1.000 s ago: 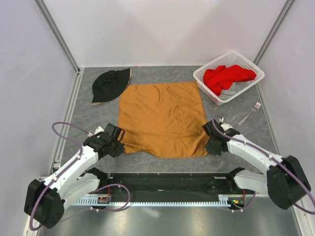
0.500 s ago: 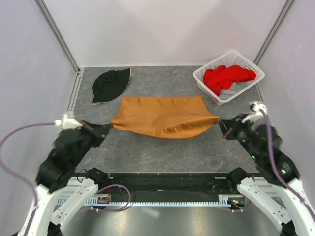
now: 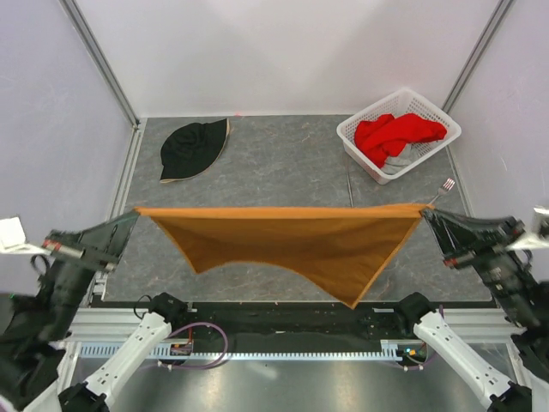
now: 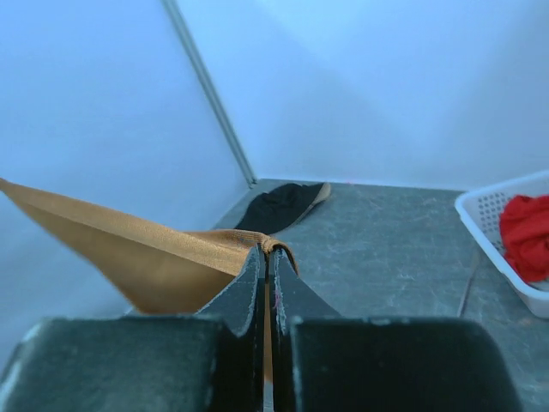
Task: Fold the napkin into a case and place the utensils inside
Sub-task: Fold and flatten the napkin at the center of the board.
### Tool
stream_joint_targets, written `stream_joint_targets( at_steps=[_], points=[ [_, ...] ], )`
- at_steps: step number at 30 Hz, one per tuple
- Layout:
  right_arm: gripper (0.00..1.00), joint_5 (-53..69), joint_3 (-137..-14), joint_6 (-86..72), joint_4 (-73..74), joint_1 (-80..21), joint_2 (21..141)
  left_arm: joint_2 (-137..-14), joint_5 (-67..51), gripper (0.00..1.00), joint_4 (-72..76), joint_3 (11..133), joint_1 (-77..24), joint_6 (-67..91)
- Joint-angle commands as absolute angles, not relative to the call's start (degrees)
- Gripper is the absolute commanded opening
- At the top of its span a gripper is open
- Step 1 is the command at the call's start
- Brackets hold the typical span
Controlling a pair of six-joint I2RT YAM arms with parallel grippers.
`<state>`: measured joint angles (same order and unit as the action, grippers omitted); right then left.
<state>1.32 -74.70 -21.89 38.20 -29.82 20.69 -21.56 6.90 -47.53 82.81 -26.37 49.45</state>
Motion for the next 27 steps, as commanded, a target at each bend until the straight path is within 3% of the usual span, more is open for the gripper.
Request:
stream_joint_targets(
  at_steps=[1,6,10,19,27],
  points=[
    [0.00,-7.63,-72.52,-21.44,35.69,-29.62,31.53,-31.70,18.52,0.02,-45.52,79.55,-26.02,47.01],
    [0.00,-13.71,-69.97,-19.69,29.11,-29.53,49.98,-45.15,32.50,0.02,-46.41,76.12,-25.93,49.22],
    [0.00,-11.18,-69.96,-19.07,18.93,-26.21,66.74,-56.84,34.28,0.02,-40.89,76.03,-23.39,47.65],
    [0.00,-2.74,-79.00,-17.32,6.42,-18.99,96.55,-82.51,13.28,0.02,-26.37,74.09,-6.95,47.37],
    [0.00,3.16,-84.90,-17.84,4.92,-17.14,108.45,-94.48,3.61,0.02,-23.29,77.70,-2.99,44.47]
  ],
)
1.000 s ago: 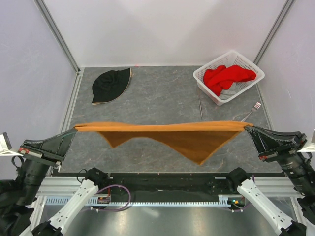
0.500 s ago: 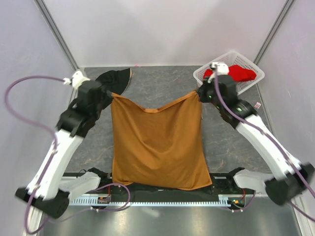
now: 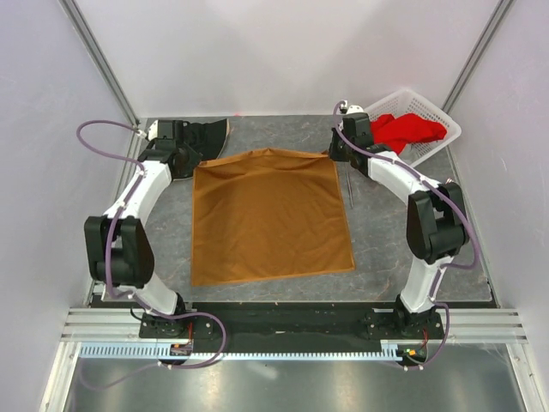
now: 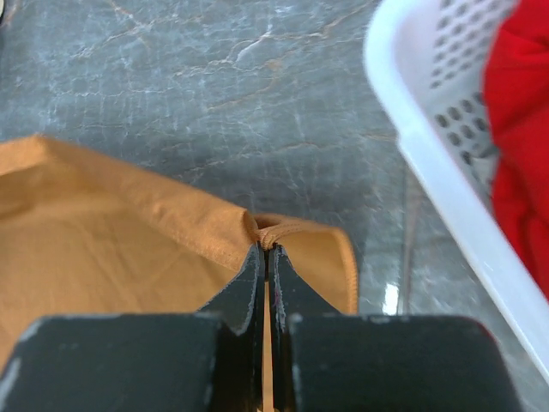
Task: Fold the napkin into a case and place the utensils inside
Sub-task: Fold and flatten the napkin at the center of the board.
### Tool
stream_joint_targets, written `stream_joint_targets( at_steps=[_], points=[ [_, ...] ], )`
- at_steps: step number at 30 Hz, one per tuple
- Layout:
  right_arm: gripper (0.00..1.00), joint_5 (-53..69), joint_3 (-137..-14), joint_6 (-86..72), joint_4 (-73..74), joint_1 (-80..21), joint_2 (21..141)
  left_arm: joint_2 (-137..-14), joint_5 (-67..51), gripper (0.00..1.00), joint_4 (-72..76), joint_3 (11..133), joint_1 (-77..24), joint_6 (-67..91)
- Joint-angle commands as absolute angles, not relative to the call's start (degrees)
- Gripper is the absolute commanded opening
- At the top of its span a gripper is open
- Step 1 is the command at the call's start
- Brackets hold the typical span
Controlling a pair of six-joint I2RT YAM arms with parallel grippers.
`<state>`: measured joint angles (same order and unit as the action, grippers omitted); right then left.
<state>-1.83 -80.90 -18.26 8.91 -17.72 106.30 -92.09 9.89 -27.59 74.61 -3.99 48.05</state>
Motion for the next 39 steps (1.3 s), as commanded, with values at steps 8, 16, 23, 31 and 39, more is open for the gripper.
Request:
stream_joint_targets(
  at_steps=[8,16,23,31,39],
  points=[
    [0.00,7.20,-79.92,-20.74,11.42,-16.26,102.94,-87.74,8.24,0.02,-32.85,72.69,-2.46,45.17],
    [0.00,10.63,-63.83,-24.61,20.91,-16.26,84.83,-78.14,7.12,0.02,-48.31,64.09,-0.09,44.82],
    [0.00,16.17,-47.66,-26.89,24.25,-16.17,72.78,-71.46,7.12,0.02,-55.98,53.10,2.55,52.63],
    [0.00,15.28,-42.55,-25.31,24.54,-16.26,69.69,-65.92,2.91,0.02,-51.95,42.29,2.90,57.57],
    [0.00,15.47,-38.15,-29.71,9.51,-16.17,81.29,-82.58,0.61,0.02,-45.18,45.60,2.64,58.01]
  ],
)
